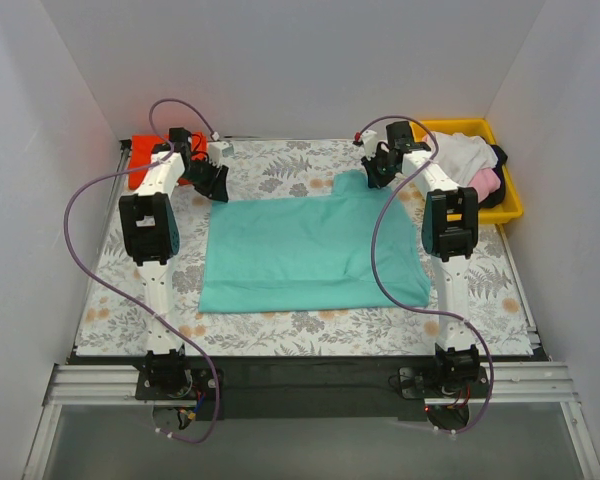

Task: Fold and stack the t-shirts
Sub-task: Fold the tshirt

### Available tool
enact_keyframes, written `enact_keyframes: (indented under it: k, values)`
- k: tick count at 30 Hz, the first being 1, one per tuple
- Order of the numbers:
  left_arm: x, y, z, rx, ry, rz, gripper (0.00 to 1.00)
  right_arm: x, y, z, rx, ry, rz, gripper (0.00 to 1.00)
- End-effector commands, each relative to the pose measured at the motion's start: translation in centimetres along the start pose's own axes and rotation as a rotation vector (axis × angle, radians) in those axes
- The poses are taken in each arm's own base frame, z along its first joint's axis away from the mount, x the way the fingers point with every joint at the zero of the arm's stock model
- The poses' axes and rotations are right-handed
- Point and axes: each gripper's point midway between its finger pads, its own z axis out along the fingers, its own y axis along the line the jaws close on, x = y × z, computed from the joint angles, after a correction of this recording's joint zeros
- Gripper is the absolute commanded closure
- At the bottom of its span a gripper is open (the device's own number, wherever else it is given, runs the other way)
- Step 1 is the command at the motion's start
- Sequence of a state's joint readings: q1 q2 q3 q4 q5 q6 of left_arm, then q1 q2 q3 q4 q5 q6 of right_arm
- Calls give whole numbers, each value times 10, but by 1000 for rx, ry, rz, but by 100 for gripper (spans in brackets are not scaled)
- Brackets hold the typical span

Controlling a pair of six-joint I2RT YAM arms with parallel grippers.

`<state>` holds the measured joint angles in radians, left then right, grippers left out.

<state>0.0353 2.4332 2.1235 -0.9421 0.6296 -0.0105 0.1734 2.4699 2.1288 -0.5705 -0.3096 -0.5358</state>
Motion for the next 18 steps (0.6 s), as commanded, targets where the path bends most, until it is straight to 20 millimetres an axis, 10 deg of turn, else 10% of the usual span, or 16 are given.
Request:
enact_keyframes:
  k: [1, 18]
  values:
    - [6, 3, -1, -5, 25, 43, 64, -22, 3, -27, 13, -36, -32, 99]
    - [14, -7, -1, 38, 43, 79, 95, -29, 6, -43, 17, -50, -41, 99]
